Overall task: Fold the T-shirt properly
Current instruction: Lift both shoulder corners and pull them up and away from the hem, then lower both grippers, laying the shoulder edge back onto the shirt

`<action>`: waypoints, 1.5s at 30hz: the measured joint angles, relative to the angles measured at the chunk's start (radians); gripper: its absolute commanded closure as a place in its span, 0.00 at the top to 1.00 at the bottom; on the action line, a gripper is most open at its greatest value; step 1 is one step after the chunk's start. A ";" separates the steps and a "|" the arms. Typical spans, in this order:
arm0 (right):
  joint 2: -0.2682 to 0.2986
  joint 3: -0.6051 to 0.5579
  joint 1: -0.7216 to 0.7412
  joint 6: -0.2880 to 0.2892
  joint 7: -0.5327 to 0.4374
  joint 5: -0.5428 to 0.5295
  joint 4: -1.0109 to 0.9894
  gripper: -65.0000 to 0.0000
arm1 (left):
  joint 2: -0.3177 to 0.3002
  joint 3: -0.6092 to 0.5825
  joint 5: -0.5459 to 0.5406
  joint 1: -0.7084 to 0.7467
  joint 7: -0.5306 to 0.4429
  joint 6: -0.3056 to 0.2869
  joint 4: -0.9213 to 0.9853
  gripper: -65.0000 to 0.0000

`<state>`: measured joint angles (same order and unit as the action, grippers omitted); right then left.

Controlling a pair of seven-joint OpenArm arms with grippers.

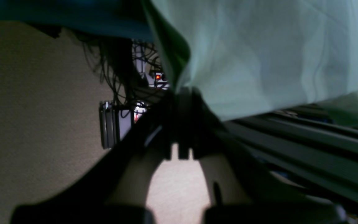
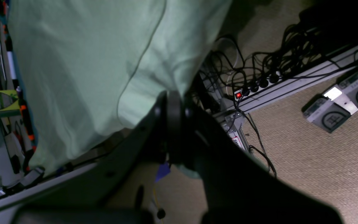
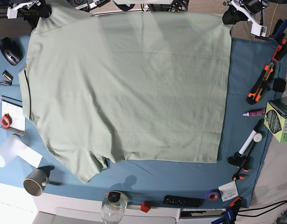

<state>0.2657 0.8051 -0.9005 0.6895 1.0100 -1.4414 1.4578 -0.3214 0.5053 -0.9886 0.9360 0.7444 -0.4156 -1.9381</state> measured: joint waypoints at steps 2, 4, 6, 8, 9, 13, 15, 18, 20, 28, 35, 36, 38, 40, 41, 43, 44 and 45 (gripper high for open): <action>0.000 0.000 0.000 0.000 0.000 0.000 0.000 0.00 | 0.000 0.000 0.000 0.000 0.000 0.000 0.000 0.00; 0.000 0.000 0.000 0.000 0.000 0.000 0.000 0.00 | 0.000 0.000 0.000 0.000 0.000 0.000 0.000 0.00; 0.000 0.000 -0.010 0.000 0.001 -0.001 0.001 0.00 | 0.000 0.000 0.000 0.001 0.001 0.000 0.000 0.00; 0.000 0.000 -0.024 0.001 0.000 -0.001 0.001 0.00 | 0.000 0.000 0.000 0.008 0.001 0.000 0.000 0.00; 0.000 0.000 -0.030 0.001 0.001 0.000 0.001 0.00 | 0.000 0.000 0.000 0.012 0.004 0.000 0.000 0.00; 0.000 0.000 -0.034 0.000 0.004 0.000 0.001 0.00 | 0.001 0.000 0.000 0.017 0.007 0.000 0.000 0.00; 0.000 0.000 -0.036 0.000 0.003 0.000 0.001 0.00 | 0.004 0.000 0.000 0.018 0.006 0.000 0.000 0.00; -0.003 0.000 -0.045 0.000 0.003 0.000 0.001 0.00 | 0.014 0.000 0.000 0.023 0.007 0.000 0.000 0.00; -0.003 0.000 -0.045 0.000 0.003 0.000 0.001 0.00 | 0.016 0.000 0.000 0.022 0.008 0.000 0.000 0.00; -0.008 0.000 -0.044 -0.003 0.004 -0.022 0.093 0.00 | 0.016 0.000 -0.002 0.011 -0.005 -0.023 -0.073 0.00; -0.106 0.004 0.079 -0.001 -0.030 0.095 0.274 0.00 | 0.019 0.000 0.021 -0.090 -0.015 -0.023 -0.109 0.00; -0.116 0.003 0.108 -0.001 -0.044 0.132 0.280 0.00 | 0.019 0.000 0.032 -0.106 -0.019 -0.023 -0.108 0.00; -0.128 0.003 0.166 0.000 -0.063 0.183 0.282 0.00 | 0.019 -0.006 0.055 -0.135 -0.028 -0.023 -0.105 0.00; -0.136 0.004 0.224 -0.004 -0.084 0.241 0.281 0.00 | 0.019 -0.034 0.086 -0.176 -0.042 -0.022 -0.097 0.00; -0.137 0.004 0.254 -0.003 -0.087 0.270 0.280 0.00 | 0.019 -0.054 0.096 -0.201 -0.047 -0.022 -0.092 0.00; -0.136 0.004 0.324 0.000 -0.111 0.328 0.280 0.00 | 0.019 -0.098 0.144 -0.254 -0.058 -0.022 -0.080 0.00; -0.135 0.004 0.360 0.000 -0.124 0.360 0.280 0.00 | 0.019 -0.121 0.167 -0.279 -0.066 -0.022 -0.073 0.00; -0.134 0.002 0.394 -0.001 -0.133 0.389 0.280 0.00 | 0.019 -0.144 0.193 -0.304 -0.072 -0.014 -0.069 0.00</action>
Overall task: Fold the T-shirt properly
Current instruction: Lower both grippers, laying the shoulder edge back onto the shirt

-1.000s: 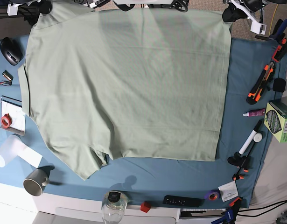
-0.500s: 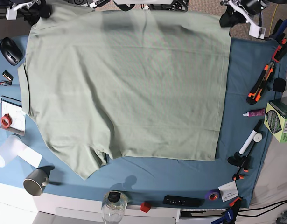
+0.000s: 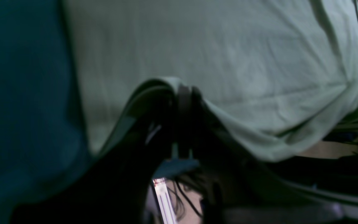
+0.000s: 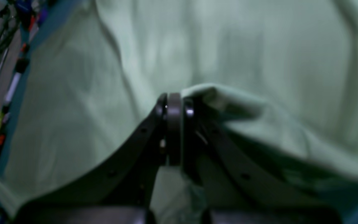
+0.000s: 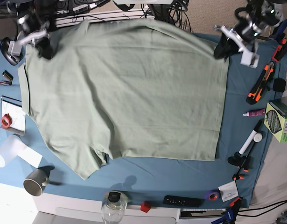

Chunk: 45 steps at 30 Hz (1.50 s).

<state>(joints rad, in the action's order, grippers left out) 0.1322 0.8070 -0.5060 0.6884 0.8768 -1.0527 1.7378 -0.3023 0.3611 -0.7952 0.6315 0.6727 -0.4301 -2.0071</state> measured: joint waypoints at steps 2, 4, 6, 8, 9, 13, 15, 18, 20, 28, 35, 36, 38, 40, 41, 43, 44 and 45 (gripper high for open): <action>0.003 -0.026 0.051 0.001 -0.022 0.061 0.001 0.00 | 0.000 -0.038 0.044 -0.049 -0.014 0.034 0.009 0.00; 0.004 -0.078 0.081 0.000 -0.053 0.145 0.000 0.00 | 0.000 -0.064 0.094 -0.095 -0.021 0.051 0.014 0.00; 0.004 -0.143 0.101 -0.009 -0.084 0.225 -0.002 0.00 | 0.000 -0.080 0.119 -0.134 -0.023 0.055 0.026 0.00; 0.004 -0.212 0.118 -0.034 -0.123 0.306 -0.003 0.00 | 0.000 -0.084 0.130 -0.164 -0.026 0.063 0.047 0.00; 0.004 -0.245 0.127 -0.053 -0.144 0.352 -0.003 0.00 | 0.000 -0.084 0.147 -0.178 -0.032 0.084 0.061 0.00; 0.004 -0.341 0.154 -0.156 -0.232 0.528 -0.003 0.00 | -0.003 -0.081 0.180 -0.226 -0.046 0.125 0.144 0.00; 0.003 -0.360 0.166 -0.216 -0.247 0.584 -0.003 0.00 | -0.003 -0.081 0.177 -0.245 -0.046 0.122 0.190 0.00; 0.003 -0.360 0.186 -0.286 -0.253 0.630 -0.003 0.00 | -0.003 -0.081 0.175 -0.259 -0.046 0.123 0.241 0.00; 0.003 -0.361 0.190 -0.354 -0.253 0.652 -0.003 0.00 | -0.003 -0.081 0.177 -0.261 -0.046 0.124 0.254 0.00; 0.002 -0.359 0.188 -0.419 -0.287 0.743 -0.003 0.00 | -0.003 -0.081 0.177 -0.261 -0.052 0.132 0.254 0.00; 0.001 -0.359 0.188 -0.435 -0.329 0.768 -0.003 0.00 | -0.003 -0.082 0.203 -0.261 -0.076 0.219 0.254 0.00; 0.001 -0.359 0.188 -0.435 -0.333 0.768 -0.003 0.00 | -0.003 -0.082 0.203 -0.261 -0.077 0.219 0.254 0.00; 0.001 -0.359 0.188 -0.434 -0.341 0.768 -0.003 0.00 | -0.003 -0.082 0.202 -0.261 -0.077 0.221 0.254 0.00; 0.001 -0.359 0.190 -0.434 -0.343 0.768 -0.003 0.00 | -0.003 -0.082 0.190 -0.261 -0.077 0.221 0.254 0.00; 0.001 -0.359 0.193 -0.434 -0.343 0.768 -0.003 0.00 | -0.003 -0.082 0.182 -0.261 -0.077 0.220 0.254 0.00; 0.001 -0.359 0.200 -0.435 -0.343 0.768 -0.003 0.00 | -0.003 -0.082 0.182 -0.263 -0.077 0.200 0.254 0.00; 0.001 -0.359 0.204 -0.435 -0.343 0.768 -0.003 0.00 | -0.002 -0.082 0.182 -0.264 -0.077 0.197 0.254 0.00; 0.001 -0.359 0.207 -0.434 -0.343 0.768 -0.003 0.00 | -0.003 -0.082 0.182 -0.265 -0.077 0.197 0.254 0.00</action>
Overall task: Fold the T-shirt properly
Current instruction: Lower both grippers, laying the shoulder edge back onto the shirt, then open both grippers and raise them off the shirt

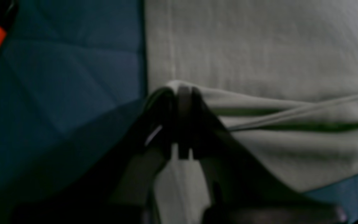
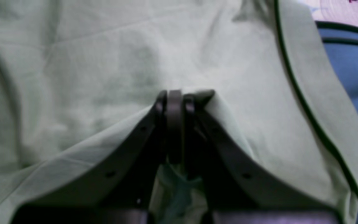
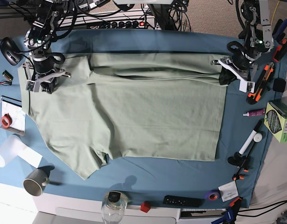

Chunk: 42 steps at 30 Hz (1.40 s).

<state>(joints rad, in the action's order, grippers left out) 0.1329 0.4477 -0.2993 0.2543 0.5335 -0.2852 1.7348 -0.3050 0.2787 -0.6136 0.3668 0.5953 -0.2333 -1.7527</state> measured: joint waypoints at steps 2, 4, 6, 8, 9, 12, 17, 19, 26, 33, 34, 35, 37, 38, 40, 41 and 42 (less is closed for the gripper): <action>0.000 0.000 0.003 0.000 0.001 0.001 0.000 0.00 | 0.000 0.000 0.000 -0.002 0.000 0.000 0.000 0.00; 0.000 0.000 0.003 0.000 0.001 0.027 0.000 0.00 | 0.000 0.000 0.000 -0.001 0.000 0.000 0.000 0.00; 0.000 0.000 0.003 0.001 0.009 0.041 0.000 0.00 | 0.000 0.000 0.000 -0.002 0.000 0.000 0.000 0.00; 0.000 0.000 0.003 0.007 0.016 0.053 0.000 0.19 | 0.000 0.000 0.001 -0.002 0.000 0.000 0.000 0.20; 0.000 0.000 0.003 0.007 0.017 0.056 0.000 0.31 | 0.000 0.000 0.012 -0.002 0.000 0.000 0.000 0.34; 0.000 0.000 0.003 0.007 0.019 0.056 0.000 0.44 | 0.000 0.000 0.042 -0.002 -0.014 0.001 0.000 0.52; 0.000 0.017 0.008 0.008 0.018 0.051 0.000 0.44 | 0.001 0.025 0.092 0.000 -0.006 0.006 -0.007 0.52; 0.000 0.057 0.009 0.009 0.019 0.048 0.000 0.44 | 0.003 0.068 0.095 0.006 0.006 0.008 -0.034 0.52; 0.000 0.320 0.011 0.010 0.155 -0.245 0.000 0.44 | -0.044 0.197 0.039 0.037 0.034 -0.029 -0.144 0.52; -0.001 0.481 -0.035 0.087 0.267 -0.499 0.002 0.44 | -0.056 0.241 -0.004 0.117 0.058 -0.060 -0.199 0.51; -0.005 0.481 -0.055 0.086 0.270 -0.502 0.001 0.44 | -0.056 0.241 0.000 0.126 0.060 -0.078 -0.201 0.51; -0.014 0.482 -0.070 0.084 0.272 -0.501 0.001 0.44 | -0.058 0.241 -0.002 0.133 0.060 -0.087 -0.201 0.51; -0.040 0.486 -0.089 0.083 0.272 -0.500 0.001 0.44 | -0.058 0.241 -0.004 0.140 0.066 -0.105 -0.201 0.52; -0.054 0.485 -0.092 0.082 0.273 -0.500 0.000 0.44 | -0.058 0.241 -0.004 0.140 0.079 -0.105 -0.203 0.51; -0.072 0.485 -0.090 0.082 0.273 -0.501 0.000 0.44 | -0.059 0.241 -0.004 0.140 0.082 -0.105 -0.203 0.51; -0.074 0.484 -0.090 0.082 0.271 -0.502 0.000 0.44 | -0.062 0.241 -0.004 0.144 0.082 -0.105 -0.203 0.51; -0.075 0.483 -0.091 0.082 0.269 -0.501 0.000 0.44 | -0.067 0.241 -0.004 0.150 0.082 -0.105 -0.203 0.51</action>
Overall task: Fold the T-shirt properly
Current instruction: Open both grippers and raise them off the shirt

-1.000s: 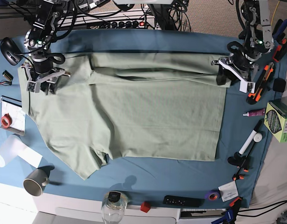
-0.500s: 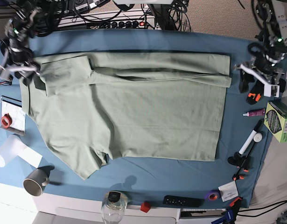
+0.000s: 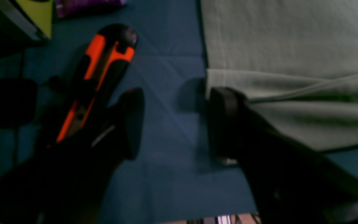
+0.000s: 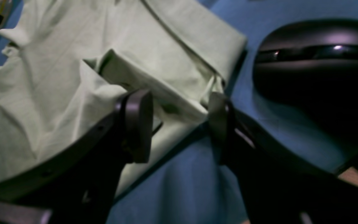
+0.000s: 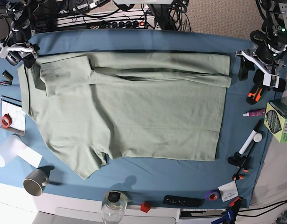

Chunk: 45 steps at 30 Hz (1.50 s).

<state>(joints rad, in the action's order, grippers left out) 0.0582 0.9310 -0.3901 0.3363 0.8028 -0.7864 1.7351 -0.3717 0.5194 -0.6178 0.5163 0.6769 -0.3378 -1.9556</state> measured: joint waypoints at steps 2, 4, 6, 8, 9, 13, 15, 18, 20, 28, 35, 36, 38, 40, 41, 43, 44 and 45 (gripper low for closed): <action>0.002 0.000 0.000 0.000 -0.024 0.007 0.000 0.44 | -0.006 0.000 0.000 0.006 0.003 0.000 0.000 0.51; 0.004 0.000 0.008 -0.027 -0.034 0.032 0.000 0.44 | -0.017 0.000 0.000 0.005 0.003 0.000 0.000 0.51; 0.005 0.000 0.011 -0.021 -0.041 0.033 -0.016 0.44 | -0.031 0.000 0.000 0.004 0.003 0.000 -0.001 0.51; 0.005 0.001 0.023 -0.026 -0.052 0.032 -0.056 0.44 | -0.036 0.000 0.000 0.004 0.003 0.000 -0.001 0.51; 0.005 0.000 0.029 -0.025 -0.048 0.039 -0.082 0.44 | -0.036 0.000 0.000 0.005 0.003 0.000 -0.001 0.51; 0.010 0.003 0.068 0.003 -0.064 0.011 -0.169 0.44 | -0.041 0.000 0.000 0.004 0.003 0.000 -0.002 0.51; 0.018 0.003 0.093 0.008 -0.082 -0.014 -0.210 0.44 | -0.042 0.000 0.001 0.004 0.003 0.000 -0.002 0.51; 0.036 0.003 0.116 0.025 -0.092 -0.029 -0.263 0.44 | -0.041 0.000 0.000 0.004 0.003 0.000 -0.002 0.51; 0.043 0.004 0.130 0.027 -0.097 -0.035 -0.286 0.43 | -0.042 0.000 0.001 0.005 0.003 0.000 -0.002 0.51; 0.049 0.005 0.129 0.084 -0.070 -0.035 -0.303 0.00 | -0.042 -0.001 -0.071 0.053 0.040 0.073 -0.001 0.52; 0.048 0.005 0.129 0.092 -0.069 -0.035 -0.303 0.00 | -0.033 -0.001 -0.184 0.121 0.064 0.065 0.027 0.52; 0.047 0.005 0.129 0.092 -0.070 -0.036 -0.303 0.00 | -0.025 -0.001 -0.190 0.119 0.063 0.062 0.033 0.52; 0.047 0.005 0.129 0.095 -0.068 -0.039 -0.303 0.00 | -0.005 -0.001 -0.196 0.109 0.044 0.068 0.063 0.52; 0.047 0.005 0.129 0.095 -0.067 -0.040 -0.303 0.00 | 0.013 -0.001 -0.192 0.084 0.048 0.076 0.122 0.52; 0.047 0.005 0.129 0.095 -0.067 -0.040 -0.303 0.00 | 0.020 0.000 -0.204 0.073 0.029 0.073 0.152 0.52; 0.047 0.005 0.129 0.096 -0.066 -0.042 -0.304 0.00 | 0.026 0.001 -0.241 0.049 0.018 0.058 0.197 0.52; 0.047 0.005 0.129 0.099 -0.063 -0.042 -0.304 0.00 | 0.029 0.001 -0.266 0.037 0.015 0.047 0.218 0.52; 0.047 0.005 0.129 0.099 -0.063 -0.042 -0.304 0.00 | 0.031 -0.001 -0.280 0.028 0.010 0.035 0.235 0.52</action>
<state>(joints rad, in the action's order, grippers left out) 0.1051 0.9360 -0.2611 0.4351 0.7403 -0.8288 1.4315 -0.3405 0.5182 -0.8974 0.5446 0.6872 -0.3027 -1.7210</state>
